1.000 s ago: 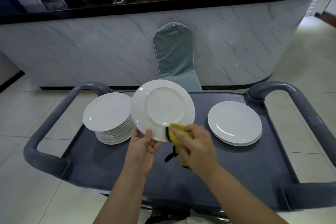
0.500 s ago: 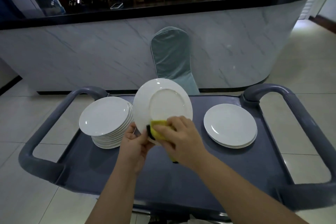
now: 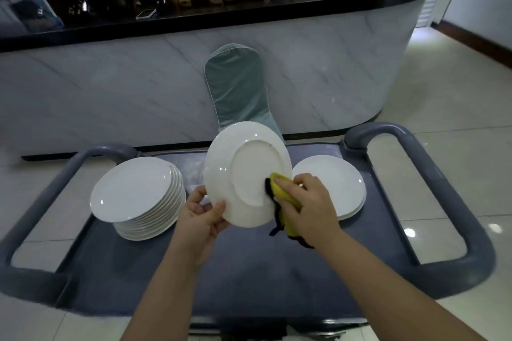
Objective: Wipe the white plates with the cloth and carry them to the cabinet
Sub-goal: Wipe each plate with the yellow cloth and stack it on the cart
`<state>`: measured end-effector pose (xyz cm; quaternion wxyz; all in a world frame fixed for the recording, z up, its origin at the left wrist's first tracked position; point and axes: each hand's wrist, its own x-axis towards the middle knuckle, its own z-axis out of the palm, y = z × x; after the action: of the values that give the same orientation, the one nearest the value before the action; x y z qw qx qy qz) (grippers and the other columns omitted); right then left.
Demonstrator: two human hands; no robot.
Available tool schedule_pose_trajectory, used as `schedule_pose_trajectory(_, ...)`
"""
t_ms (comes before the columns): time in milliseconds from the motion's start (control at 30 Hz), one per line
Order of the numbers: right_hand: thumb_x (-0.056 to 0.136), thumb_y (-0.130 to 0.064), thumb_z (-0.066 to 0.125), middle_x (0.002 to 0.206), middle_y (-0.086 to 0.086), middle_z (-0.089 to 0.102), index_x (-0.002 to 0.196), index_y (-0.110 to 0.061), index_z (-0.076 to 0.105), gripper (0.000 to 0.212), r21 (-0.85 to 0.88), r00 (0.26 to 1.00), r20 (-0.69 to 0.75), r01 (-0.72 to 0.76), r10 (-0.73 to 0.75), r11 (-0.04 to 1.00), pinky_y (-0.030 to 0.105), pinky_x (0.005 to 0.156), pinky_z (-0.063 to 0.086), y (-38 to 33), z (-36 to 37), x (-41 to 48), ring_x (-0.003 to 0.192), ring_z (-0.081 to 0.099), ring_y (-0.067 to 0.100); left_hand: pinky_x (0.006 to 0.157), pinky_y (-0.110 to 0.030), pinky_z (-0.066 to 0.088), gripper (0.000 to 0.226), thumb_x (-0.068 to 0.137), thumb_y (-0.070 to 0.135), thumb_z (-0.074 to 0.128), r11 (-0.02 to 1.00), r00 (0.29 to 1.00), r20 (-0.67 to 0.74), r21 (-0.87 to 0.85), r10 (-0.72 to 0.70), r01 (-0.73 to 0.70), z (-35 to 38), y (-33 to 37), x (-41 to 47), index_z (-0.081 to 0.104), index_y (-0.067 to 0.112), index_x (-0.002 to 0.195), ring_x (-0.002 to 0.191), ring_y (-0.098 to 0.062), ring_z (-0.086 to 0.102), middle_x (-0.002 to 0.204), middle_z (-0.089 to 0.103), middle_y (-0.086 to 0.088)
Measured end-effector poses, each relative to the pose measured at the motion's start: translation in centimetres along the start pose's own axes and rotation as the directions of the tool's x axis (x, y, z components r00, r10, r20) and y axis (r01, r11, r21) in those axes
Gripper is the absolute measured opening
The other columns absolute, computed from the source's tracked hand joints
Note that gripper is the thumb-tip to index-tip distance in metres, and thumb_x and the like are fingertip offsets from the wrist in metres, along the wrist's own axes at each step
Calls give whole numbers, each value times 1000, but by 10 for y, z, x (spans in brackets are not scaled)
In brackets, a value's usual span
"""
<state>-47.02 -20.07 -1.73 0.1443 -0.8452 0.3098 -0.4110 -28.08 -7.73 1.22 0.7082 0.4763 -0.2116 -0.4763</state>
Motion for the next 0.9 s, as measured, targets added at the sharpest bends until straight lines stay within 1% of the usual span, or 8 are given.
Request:
schedule_pose_trajectory(100, 85, -22, 73, 88, 12, 56, 118, -16, 70, 34, -12, 971, -93, -222, 220, 975, 48, 68, 47, 12, -5, 16, 76, 51, 30, 65, -37, 60, 33, 73, 2, 64, 989, 995, 82, 144, -56, 43, 9, -9, 1, 57, 7, 105, 83, -27, 72, 91, 74, -15)
schedule_pose_trajectory(200, 87, -33, 65, 94, 11, 60, 115, -18, 72, 33, -41, 993, -95, -74, 70, 996, 39, 68, 46, -3, 2, 10, 77, 55, 30, 64, -39, 60, 36, 75, 0, 63, 980, 992, 67, 172, -109, 96, 20, -19, 6, 54, 3, 109, 83, -31, 71, 91, 72, -20)
schedule_pose_trajectory(300, 84, -30, 68, 94, 11, 61, 114, -18, 73, 33, -43, 1000, 22, 5, -4, 999, 39, 68, 49, 4, 4, -26, 77, 57, 30, 69, -41, 61, 24, 84, -3, 60, 979, 996, 34, 188, -85, 77, 27, -23, 18, 58, 7, 105, 86, -32, 70, 92, 73, -18)
schedule_pose_trajectory(433, 85, -20, 73, 92, 2, 53, 121, -25, 69, 37, -55, 938, 3, -346, 347, 937, 43, 74, 50, 42, -20, -65, 82, 51, 24, 68, -32, 57, 23, 93, -5, 56, 920, 990, 23, 367, 142, -140, 62, -32, 46, 59, 18, 98, 74, -15, 65, 79, 72, -5)
schedule_pose_trajectory(567, 88, -27, 70, 97, -6, 47, 127, -31, 63, 39, -34, 832, -125, -547, 540, 836, 30, 80, 44, 66, -47, -73, 89, 48, 15, 69, -11, 45, 32, 92, 1, 56, 620, 904, 202, 670, 378, -408, 111, -47, 84, 64, 31, 98, 74, 2, 61, 82, 67, 13)
schedule_pose_trajectory(700, 88, -30, 69, 98, -8, 46, 126, -29, 64, 38, -19, 780, -193, -609, 595, 793, 24, 84, 42, 74, -71, -74, 92, 49, 13, 64, -29, 39, 44, 85, 4, 49, 199, 861, 402, 858, 312, -473, 137, -72, 115, 65, 33, 114, 78, -23, 58, 84, 67, 5)
schedule_pose_trajectory(800, 89, -30, 68, 95, -10, 44, 124, -30, 64, 36, -21, 755, -246, -632, 608, 775, 11, 81, 36, 75, -81, -80, 89, 46, 9, 71, -33, 40, 55, 83, 0, 48, -46, 838, 492, 867, 236, -496, 142, -94, 130, 61, 29, 127, 95, -32, 62, 105, 70, -4)
schedule_pose_trajectory(900, 89, -32, 67, 95, -10, 45, 125, -31, 64, 36, -38, 737, -254, -654, 626, 755, 8, 79, 33, 75, -85, -85, 89, 46, 9, 85, -35, 44, 57, 83, -1, 49, -112, 833, 535, 845, 140, -523, 135, -113, 134, 58, 23, 134, 110, -29, 61, 121, 67, -3)
